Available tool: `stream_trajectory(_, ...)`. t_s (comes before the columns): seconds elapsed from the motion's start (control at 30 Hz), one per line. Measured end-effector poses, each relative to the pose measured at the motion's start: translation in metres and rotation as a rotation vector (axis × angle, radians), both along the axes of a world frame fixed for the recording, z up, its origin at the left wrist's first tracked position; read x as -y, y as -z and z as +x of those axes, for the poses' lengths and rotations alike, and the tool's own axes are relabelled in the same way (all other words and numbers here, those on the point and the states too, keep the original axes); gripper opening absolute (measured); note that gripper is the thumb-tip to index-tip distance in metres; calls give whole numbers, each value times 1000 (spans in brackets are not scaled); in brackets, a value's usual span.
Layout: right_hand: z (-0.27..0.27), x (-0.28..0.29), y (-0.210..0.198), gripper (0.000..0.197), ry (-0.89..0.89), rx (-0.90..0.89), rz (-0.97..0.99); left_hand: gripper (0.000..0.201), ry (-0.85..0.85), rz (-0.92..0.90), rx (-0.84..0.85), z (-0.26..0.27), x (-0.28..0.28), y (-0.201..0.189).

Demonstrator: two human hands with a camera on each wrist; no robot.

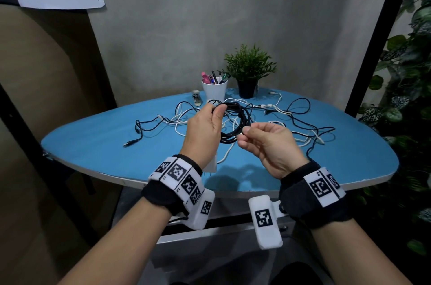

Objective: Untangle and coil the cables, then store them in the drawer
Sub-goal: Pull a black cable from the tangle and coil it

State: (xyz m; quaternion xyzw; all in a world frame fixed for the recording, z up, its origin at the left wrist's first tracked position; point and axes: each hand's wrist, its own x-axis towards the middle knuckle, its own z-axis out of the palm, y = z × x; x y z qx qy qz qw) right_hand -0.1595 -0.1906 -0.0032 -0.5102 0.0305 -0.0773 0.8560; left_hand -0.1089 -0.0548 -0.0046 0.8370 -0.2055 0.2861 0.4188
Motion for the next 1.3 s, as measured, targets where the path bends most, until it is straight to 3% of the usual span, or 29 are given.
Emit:
stream_trajectory(0.53,2,4,2,10,-11,-10,198,30,68,-42,70,-3,8,7)
stream_trajectory(0.63,3,0,5,11,3,8,122,29,71,-86,49,-5,9,5)
stream_trajectory(0.8,4,-2,12,16,49,90,-171,33,82,-218,-74,-9,8,2)
stream_trajectory(0.93,5,-7,13,18,-9,163,-178,34,137,-351,-211,-6,9,5)
stream_trajectory(1.1,5,-5,11,21,79,211,-361,33,221,-533,-365,-4,10,6)
stream_trajectory(1.3,5,8,9,19,-15,177,-326,31,327,-697,-450,-14,13,-3)
